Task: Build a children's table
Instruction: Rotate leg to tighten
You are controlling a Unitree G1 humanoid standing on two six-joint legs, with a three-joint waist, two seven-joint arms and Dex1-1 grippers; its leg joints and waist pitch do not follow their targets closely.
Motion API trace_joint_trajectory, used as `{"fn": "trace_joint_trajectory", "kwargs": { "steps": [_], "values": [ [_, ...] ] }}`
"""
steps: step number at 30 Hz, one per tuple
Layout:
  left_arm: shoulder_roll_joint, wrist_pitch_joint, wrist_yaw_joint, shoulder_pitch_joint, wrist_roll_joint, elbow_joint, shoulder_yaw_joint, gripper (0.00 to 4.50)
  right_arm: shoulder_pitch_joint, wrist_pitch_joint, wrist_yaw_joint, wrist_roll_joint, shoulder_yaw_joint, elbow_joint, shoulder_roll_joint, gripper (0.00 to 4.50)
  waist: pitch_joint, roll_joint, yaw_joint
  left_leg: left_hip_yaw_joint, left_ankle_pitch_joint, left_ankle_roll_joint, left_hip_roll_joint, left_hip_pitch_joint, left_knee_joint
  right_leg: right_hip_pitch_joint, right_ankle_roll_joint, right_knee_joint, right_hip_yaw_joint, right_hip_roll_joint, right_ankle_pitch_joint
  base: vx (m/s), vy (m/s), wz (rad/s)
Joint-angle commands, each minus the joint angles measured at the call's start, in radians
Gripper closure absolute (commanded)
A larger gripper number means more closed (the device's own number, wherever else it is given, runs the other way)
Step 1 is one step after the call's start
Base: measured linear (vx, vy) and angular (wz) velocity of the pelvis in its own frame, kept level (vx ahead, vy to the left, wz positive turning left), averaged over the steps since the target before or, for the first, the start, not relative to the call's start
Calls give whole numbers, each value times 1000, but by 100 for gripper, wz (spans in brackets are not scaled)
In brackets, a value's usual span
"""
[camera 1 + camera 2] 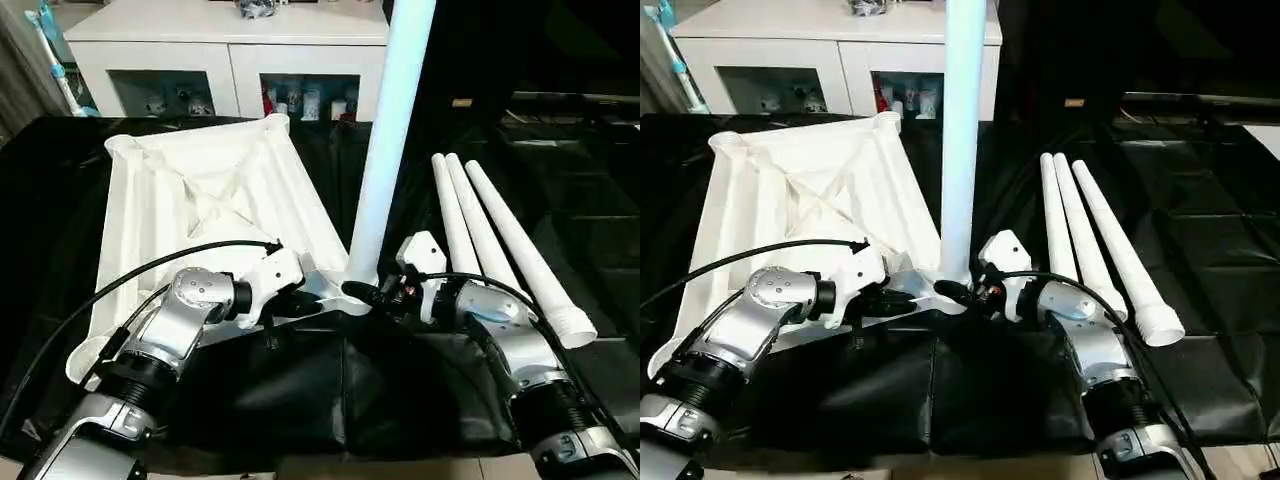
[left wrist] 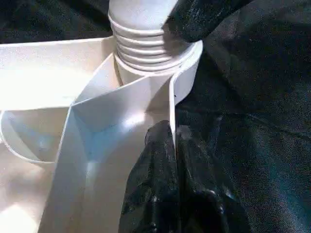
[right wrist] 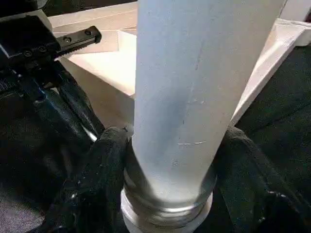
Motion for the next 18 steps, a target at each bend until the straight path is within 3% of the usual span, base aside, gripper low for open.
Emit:
{"fn": "trace_joint_trajectory", "kwargs": {
  "steps": [1,5,6,7,10,14,18],
  "values": [
    [-15,38,3,0,17,43,-31,450,0,38,-84,-30,0,62,29,217,-53,3,1,-28,-231,52,66,10,-71,46,-246,-74,49,-90,-153,0,0,0],
    [-72,77,126,-57,48,136,-16,450,-50,88,-275,-61,-24,150,116,217,-36,4,-11,-33,-364,5,61,23,-80,33,-198,-97,49,-91,-398,0,0,0],
    [-81,81,145,-66,52,151,-13,450,-57,97,-299,-62,-29,161,129,217,-30,5,-19,-39,-423,-14,58,29,-84,29,-167,-106,45,-90,-502,0,0,0],
    [-119,102,219,-103,57,205,4,450,-85,117,-376,-69,-39,201,170,217,-33,6,-24,-44,-458,-27,59,37,-83,23,-141,-114,46,-95,-564,0,0,0],
    [-199,151,371,-179,51,311,47,450,-148,148,-511,-83,-49,286,239,226,-35,4,-30,-49,-460,-31,55,38,-82,20,-117,-121,43,-93,-579,0,0,0],
    [-276,168,494,-262,48,417,76,450,-238,145,-645,-81,-81,406,306,241,-41,5,-28,-47,-431,-15,54,32,-82,22,-131,-120,45,-95,-515,-13,4,-1],
    [-291,149,520,-289,56,450,82,450,-262,129,-655,-92,-87,437,320,241,-44,8,-24,-45,-417,-7,58,27,-86,28,-158,-113,46,-94,-412,0,0,0]
  ]
}}
